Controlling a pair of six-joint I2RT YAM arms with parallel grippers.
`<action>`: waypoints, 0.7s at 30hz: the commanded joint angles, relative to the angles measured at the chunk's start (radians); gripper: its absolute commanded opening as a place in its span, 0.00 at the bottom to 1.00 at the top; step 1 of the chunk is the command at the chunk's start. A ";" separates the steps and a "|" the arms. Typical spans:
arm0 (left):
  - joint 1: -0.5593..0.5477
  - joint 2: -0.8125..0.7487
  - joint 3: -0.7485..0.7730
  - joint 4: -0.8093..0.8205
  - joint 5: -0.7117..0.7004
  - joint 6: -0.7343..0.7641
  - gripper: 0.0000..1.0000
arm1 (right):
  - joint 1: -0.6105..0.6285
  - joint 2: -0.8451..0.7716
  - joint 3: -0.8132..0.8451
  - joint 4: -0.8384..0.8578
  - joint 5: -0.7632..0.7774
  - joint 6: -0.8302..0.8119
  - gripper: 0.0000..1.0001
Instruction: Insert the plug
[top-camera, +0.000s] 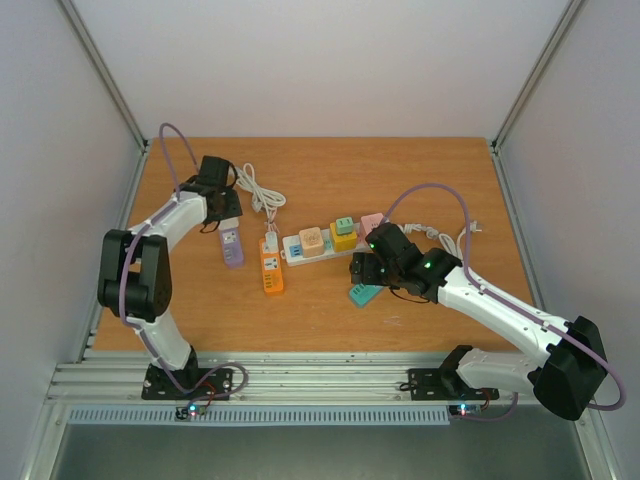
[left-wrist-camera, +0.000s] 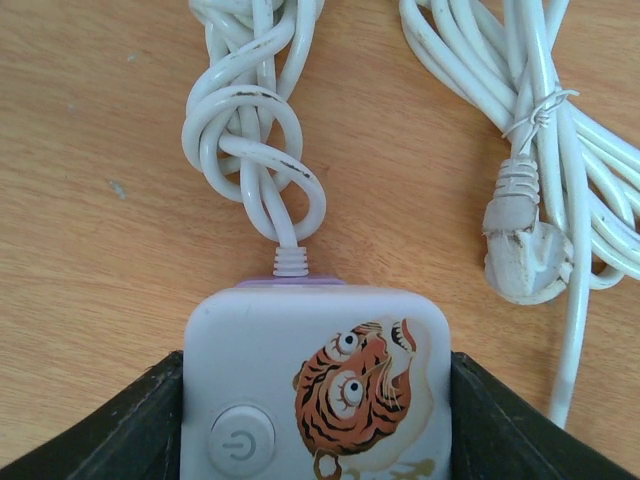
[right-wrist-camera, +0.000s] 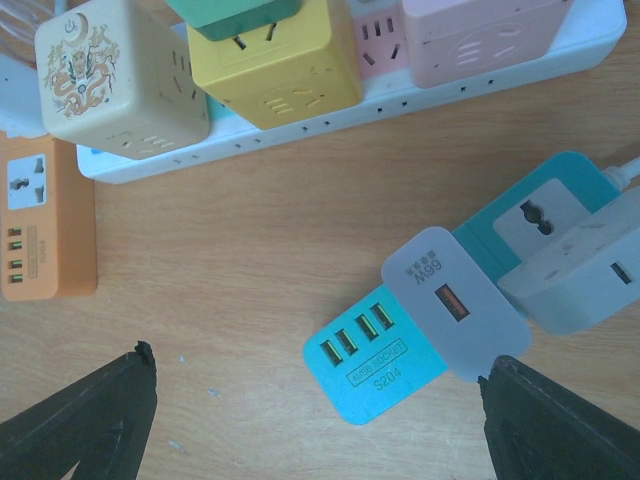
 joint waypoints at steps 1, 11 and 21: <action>-0.030 0.105 -0.005 -0.111 -0.114 0.050 0.43 | -0.001 -0.003 0.019 0.020 -0.001 -0.004 0.89; -0.036 0.187 -0.005 -0.168 -0.092 0.020 0.38 | -0.001 -0.015 0.014 0.019 -0.002 0.003 0.89; -0.041 0.194 -0.023 -0.225 -0.025 0.020 0.32 | -0.002 0.000 0.025 0.029 -0.028 0.012 0.89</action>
